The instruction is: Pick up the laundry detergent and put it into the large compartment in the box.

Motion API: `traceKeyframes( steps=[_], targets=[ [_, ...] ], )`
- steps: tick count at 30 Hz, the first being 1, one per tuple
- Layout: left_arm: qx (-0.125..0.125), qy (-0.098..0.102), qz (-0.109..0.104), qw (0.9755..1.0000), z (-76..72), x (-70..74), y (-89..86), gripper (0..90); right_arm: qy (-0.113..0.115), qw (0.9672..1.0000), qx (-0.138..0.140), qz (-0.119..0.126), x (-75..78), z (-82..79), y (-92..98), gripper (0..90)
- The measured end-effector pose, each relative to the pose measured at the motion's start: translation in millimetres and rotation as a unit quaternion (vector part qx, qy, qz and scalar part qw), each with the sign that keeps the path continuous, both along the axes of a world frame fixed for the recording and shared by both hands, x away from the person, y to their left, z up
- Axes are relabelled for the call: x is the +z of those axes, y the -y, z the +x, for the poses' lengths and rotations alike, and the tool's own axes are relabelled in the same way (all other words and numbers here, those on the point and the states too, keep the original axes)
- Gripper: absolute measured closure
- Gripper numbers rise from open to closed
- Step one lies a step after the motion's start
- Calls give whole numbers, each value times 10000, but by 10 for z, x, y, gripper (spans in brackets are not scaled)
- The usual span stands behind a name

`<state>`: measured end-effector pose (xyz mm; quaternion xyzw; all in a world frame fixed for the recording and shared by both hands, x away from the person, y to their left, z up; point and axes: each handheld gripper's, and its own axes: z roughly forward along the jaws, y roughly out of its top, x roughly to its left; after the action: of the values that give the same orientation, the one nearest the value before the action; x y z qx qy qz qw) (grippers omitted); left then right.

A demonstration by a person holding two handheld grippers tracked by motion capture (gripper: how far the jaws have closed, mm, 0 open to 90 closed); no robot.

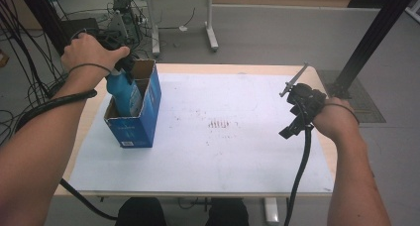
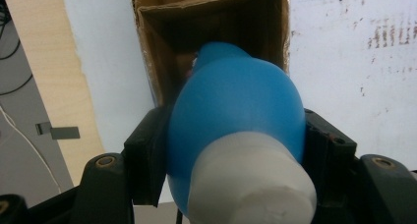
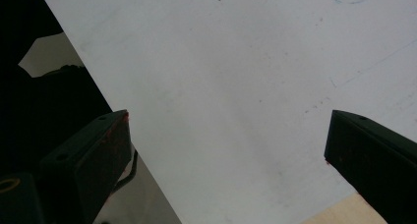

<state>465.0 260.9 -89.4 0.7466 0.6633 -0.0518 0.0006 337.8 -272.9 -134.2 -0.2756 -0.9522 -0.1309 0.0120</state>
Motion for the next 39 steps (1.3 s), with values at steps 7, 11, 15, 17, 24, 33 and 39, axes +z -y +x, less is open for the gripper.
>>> traceKeyframes(
  steps=[7, 11, 15, 17, 24, 33, 39],
  targets=[
    [-14, -88, -25, 10000, 28, -164, 19, 372, 20, 10000, 20, 13, 6, -4, -2, 36],
    [30, -110, -22, 9999, 28, -235, 11, 372, 26, 10000, 28, 12, 6, -7, -8, 36],
    [101, -128, -9, 9999, 28, -295, -2, 372, 24, 10000, 33, 24, -6, -4, -8, 36],
    [168, -131, -32, 9998, 30, -328, -27, 373, 17, 10000, 36, 30, -16, -1, -9, 37],
    [393, -145, -32, 9991, 30, -416, -37, 372, 13, 10000, 37, 67, -44, 6, 4, 36],
    [533, -61, -7, 9986, 1, -461, -28, 373, 6, 10000, 30, 93, -73, -1, 23, 36],
    [528, -100, 21, 9986, 11, -537, -17, 372, 10, 9999, 43, 109, -78, -2, 28, 37]
  ],
)
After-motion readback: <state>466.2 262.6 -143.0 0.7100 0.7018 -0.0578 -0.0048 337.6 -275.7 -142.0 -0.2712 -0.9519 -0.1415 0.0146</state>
